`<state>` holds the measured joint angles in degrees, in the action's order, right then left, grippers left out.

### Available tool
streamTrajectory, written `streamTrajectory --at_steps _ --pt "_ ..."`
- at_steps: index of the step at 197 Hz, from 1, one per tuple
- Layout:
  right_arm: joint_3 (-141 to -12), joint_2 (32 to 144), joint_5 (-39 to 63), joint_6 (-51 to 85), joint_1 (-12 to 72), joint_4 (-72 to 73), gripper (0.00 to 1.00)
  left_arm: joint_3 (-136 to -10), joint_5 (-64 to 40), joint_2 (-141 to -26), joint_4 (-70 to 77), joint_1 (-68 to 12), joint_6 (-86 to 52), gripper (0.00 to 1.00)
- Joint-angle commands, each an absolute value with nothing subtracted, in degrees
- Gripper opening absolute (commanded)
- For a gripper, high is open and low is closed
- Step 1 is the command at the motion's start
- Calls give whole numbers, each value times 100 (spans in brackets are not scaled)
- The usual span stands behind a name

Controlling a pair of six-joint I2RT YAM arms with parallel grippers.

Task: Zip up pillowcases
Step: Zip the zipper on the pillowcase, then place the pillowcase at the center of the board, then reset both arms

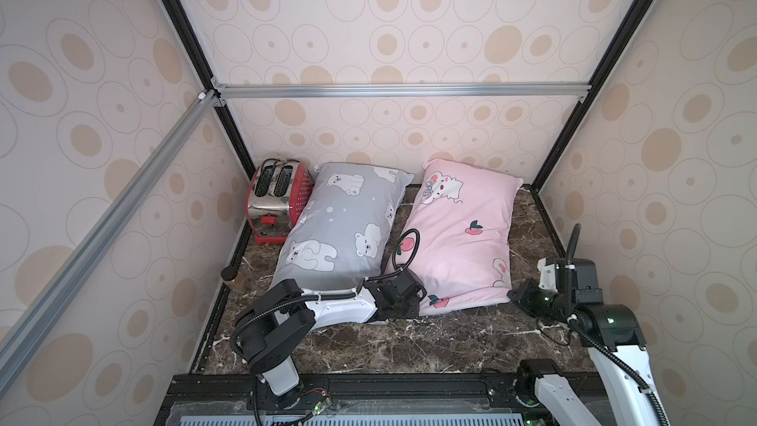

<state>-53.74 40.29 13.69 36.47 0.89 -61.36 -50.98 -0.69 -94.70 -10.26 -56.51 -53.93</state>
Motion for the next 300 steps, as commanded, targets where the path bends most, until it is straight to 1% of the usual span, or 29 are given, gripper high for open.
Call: streamTrajectory --at_steps 1,80,136,138,141,146,150,156,157,165,167,174,182,190,199,207,217,227,236,251,264,271,282,300 --pt "-5770 4213 916 3230 0 -6339 0 -5027 595 -9241 -1945 -5490 -5102 0" --pt "-6770 4843 153 2191 -240 -7019 0 -5279 1109 -9133 -2899 -5423 -4748 0" --pt "-7415 5265 -48 1829 -308 -7115 0 -5677 1214 -8974 -3363 -5543 -4518 0" --pt "-7437 5284 -41 1783 -308 -7123 2 -5702 1213 -8961 -3379 -5552 -4505 0" --pt "-7479 5323 -36 1739 -312 -7134 7 -5741 1206 -8940 -3390 -5558 -4483 0" --pt "-7542 5391 -34 1651 -314 -7157 22 -5799 1196 -8894 -3405 -5570 -4434 0" --pt "-7591 5448 -27 1590 -308 -7169 35 -5850 1195 -8851 -3409 -5591 -4396 0" --pt "-7660 5530 -7 1496 -308 -7178 57 -5927 1172 -8758 -3408 -5606 -4344 9" --pt "-7666 5542 -3 1482 -308 -7175 61 -5943 1166 -8747 -3405 -5616 -4339 11" --pt "-7677 5588 130 1314 -308 -7084 93 -6049 1103 -8628 -3410 -5616 -4248 28" --pt "-7663 5589 173 1284 -308 -7036 97 -6074 1095 -8593 -3417 -5616 -4220 32" --pt "-7542 5553 336 1205 -311 -6797 99 -6189 1110 -8483 -3490 -5614 -4120 46" --pt "-7298 5460 484 1164 -308 -6404 99 -6328 1218 -8368 -3673 -5616 -4000 59" --pt "-7004 5374 699 1102 -308 -5959 99 -6492 1436 -8264 -3978 -5603 -3851 76" --pt "-6589 5289 949 1088 -299 -5362 99 -6675 1744 -8148 -4258 -5583 -3651 90" --pt "-6193 5240 1087 1047 -251 -4813 99 -6788 2105 -8021 -4457 -5541 -3461 98" --pt "-5685 5254 1017 920 -103 -4146 99 -6844 2609 -7842 -4596 -5417 -3239 99" --pt "-5274 5345 593 733 121 -3575 99 -6832 3089 -7625 -4647 -5214 -3053 99" --pt "-4859 5454 274 528 312 -3014 99 -6695 3796 -7395 -4515 -5090 -2785 99" --pt "-4157 5545 244 273 342 -1856 99 -6151 5001 -6964 -3858 -4868 -2089 99" --pt "-3535 5500 1 162 335 -762 99 -5470 5967 -6626 -2777 -4431 -1535 99" --pt "-3272 5509 -171 97 320 -268 99 -5156 6040 -6474 -2395 -3973 -1474 99" --pt "-3072 5659 -243 -9 319 121 99 -4633 5671 -6262 -1690 -3260 -1270 99" --pt "-3032 6056 -166 -28 320 233 99 -3989 5393 -6115 -740 -2560 -1047 100"
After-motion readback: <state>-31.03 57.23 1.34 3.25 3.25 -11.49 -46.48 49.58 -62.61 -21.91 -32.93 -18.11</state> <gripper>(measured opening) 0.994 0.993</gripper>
